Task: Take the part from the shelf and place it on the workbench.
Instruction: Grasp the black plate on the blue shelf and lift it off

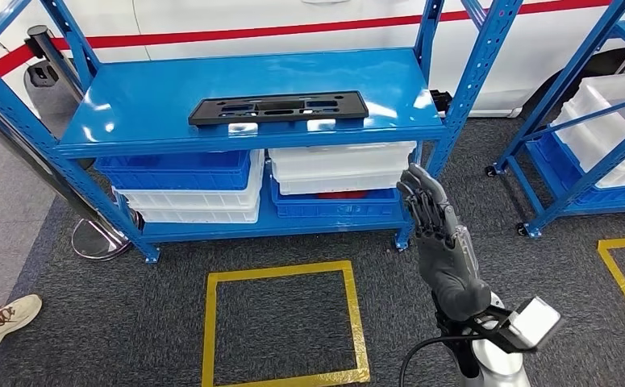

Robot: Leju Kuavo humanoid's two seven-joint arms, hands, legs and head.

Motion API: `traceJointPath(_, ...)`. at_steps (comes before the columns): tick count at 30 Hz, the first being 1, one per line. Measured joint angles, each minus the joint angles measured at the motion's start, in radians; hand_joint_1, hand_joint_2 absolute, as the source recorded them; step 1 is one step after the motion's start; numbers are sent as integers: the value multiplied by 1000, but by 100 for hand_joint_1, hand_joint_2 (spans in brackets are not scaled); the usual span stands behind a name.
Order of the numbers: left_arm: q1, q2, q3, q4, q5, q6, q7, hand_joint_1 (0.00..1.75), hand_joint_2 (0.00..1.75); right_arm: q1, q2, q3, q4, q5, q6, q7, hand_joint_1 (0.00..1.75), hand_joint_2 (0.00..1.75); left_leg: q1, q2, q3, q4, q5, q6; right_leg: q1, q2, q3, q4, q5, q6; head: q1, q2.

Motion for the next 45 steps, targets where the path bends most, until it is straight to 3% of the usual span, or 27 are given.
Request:
traceJointPath(2, -6, -2, 18, 4, -11, -6, -2, 0, 0, -5, -16, 44, -38, -18, 6, -19, 0, 0, -3, -2, 33, -73, 18, 9, 2, 3, -1, 0, 0, 12, 1, 0)
traceJointPath(6, -11, -9, 42, 11, -32, -17, -4, 0, 0, -7, -46, 94, -88, -47, 21, -47, 0, 0, -6, -1, 36, -88, 25, 36, -2, 4, -8, 14, -10, 38, 2, 0)
traceJointPath(7, -12, -10, 45, 12, -35, -18, -4, 0, 0, -7, -52, 99, -95, -50, 23, -49, 0, 0, -4, -1, 37, -92, 28, 43, -2, 3, -23, 48, -32, 42, 2, 0)
traceJointPath(10, -14, -12, 51, 14, -38, -22, -4, 0, 0, -1, -67, 111, -104, -53, 28, -50, 0, 0, -8, 1, 36, -94, 28, 54, -2, 3, -112, 231, -119, 49, 2, 0)
traceJointPath(11, -14, -12, 53, 15, -39, -23, -4, 0, 0, 2, -71, 114, -105, -53, 31, -50, 0, 0, -11, 1, 37, -93, 27, 56, -2, 3, -132, 268, -125, 49, 2, 0)
traceJointPath(12, -14, -12, 55, 16, -40, -23, -4, 0, 0, 5, -74, 116, -106, -53, 33, -50, 0, 0, -13, 1, 38, -93, 26, 57, -2, 3, -134, 268, -112, 47, 2, 0)
traceJointPath(14, -15, -14, 58, 17, -42, -23, -4, 0, 0, 7, -79, 120, -108, -53, 36, -50, 0, 0, -17, 0, 44, -93, 22, 57, 1, 2, -85, 165, -44, 38, 2, 0)
traceJointPath(16, -15, -18, 59, 20, -42, -24, -3, 0, 0, 7, -82, 124, -110, -53, 38, -50, 0, 0, -22, -1, 48, -91, 16, 52, 8, -2, -25, 43, 1, 23, 2, 0)
traceJointPath(18, -17, -22, 59, 23, -43, -25, -1, 0, 0, 9, -84, 127, -113, -53, 39, -51, 0, 0, -24, 0, 47, -90, 12, 43, 14, -3, -7, -1, 4, 14, 1, 0)
traceJointPath(21, -19, -22, 60, 24, -43, -23, 3, 0, 0, 13, -85, 130, -117, -52, 39, -53, 0, 0, -22, 0, 46, -80, -1, 28, 7, -1, 2, -16, 5, 5, 0, 0)
traceJointPath(23, -21, -22, 61, 25, -43, -19, 7, 0, 0, 15, -85, 132, -118, -49, 41, -56, 0, 0, -19, -3, 11, -1, -43, 16, 0, -2, 13, -25, 5, -3, -2, 0)
traceJointPath(25, -21, -23, 63, 25, -43, -13, 9, 0, 0, 17, -85, 133, -116, -47, 48, -57, 0, 0, -10, -3, -63, 135, -95, 6, -1, -2, 17, -25, 0, -7, -3, 0)
traceJointPath(26, -20, -23, 64, 25, -43, -11, 10, 0, 0, 17, -85, 133, -114, -46, 52, -57, 0, 0, -6, -3, -94, 184, -105, 1, -1, -1, 20, -25, -3, -7, -3, 0)
traceJointPath(27, -20, -23, 64, 26, -43, -9, 11, 0, 0, 17, -85, 133, -111, -47, 54, -57, 0, 0, -2, -3, -108, 197, -93, -3, -2, 0, 23, -25, -6, -5, -3, 0)
traceJointPath(28, -20, -23, 64, 26, -43, -8, 11, 0, 0, 17, -85, 134, -109, -47, 56, -57, 0, 0, 2, -3, -102, 169, -62, -6, -3, 1, 29, -25, -10, -2, -3, 0)
traceJointPath(30, -20, -23, 65, 26, -43, -8, 11, 0, 0, 15, -85, 136, -103, -50, 56, -57, 0, 0, 6, -3, -47, 37, 19, -8, -6, 3, 44, -23, -21, 7, -3, 0)
traceJointPath(32, -21, -23, 65, 26, -43, -9, 11, 0, 0, 12, -85, 139, -98, -51, 56, -57, 0, 0, 3, -4, -2, -64, 51, 0, -5, 4, 51, -22, -32, 21, -2, 0)
traceJointPath(35, -22, -23, 65, 26, -43, -10, 11, 0, 0, 10, -85, 143, -93, -51, 55, -57, 0, 0, -1, -6, 10, -87, 41, 28, -4, 3, 56, -16, -33, 41, -2, 0)
traceJointPath(37, -21, -24, 65, 26, -43, -10, 10, 0, 0, 10, -85, 145, -90, -50, 54, -58, 0, 0, 1, -7, 22, -93, 39, 43, -7, 2, 45, 20, -52, 48, -1, 0)
traceJointPath(38, -21, -25, 66, 26, -43, -10, 10, 0, 0, 10, -85, 145, -90, -49, 52, -58, 0, 0, 1, -7, 28, -95, 37, 49, -8, 2, 24, 64, -74, 50, 0, 0)
traceJointPath(41, -21, -25, 66, 26, -43, -11, 8, 0, 0, 16, -85, 150, -88, -49, 48, -58, 0, 0, -6, -7, 36, -95, 27, 59, -9, 2, -85, 241, -143, 53, 0, 0)
traceJointPath(42, -20, -25, 66, 26, -44, -11, 8, 0, 0, 18, -85, 152, -87, -50, 47, -58, 0, 0, -9, -8, 41, -94, 23, 60, -8, 2, -108, 262, -140, 52, 0, 0)
traceJointPath(43, -19, -25, 66, 27, -44, -12, 8, 0, 0, 19, -85, 153, -86, -52, 44, -58, 0, 0, -12, -9, 48, -94, 17, 60, -7, 2, -110, 245, -114, 49, 0, 0)
traceJointPath(45, -18, -26, 66, 27, -45, -13, 8, 0, 0, 19, -86, 154, -86, -58, 37, -58, 0, 0, -16, -10, 66, -95, 4, 58, 1, 1, -71, 126, -26, 34, 1, 0)
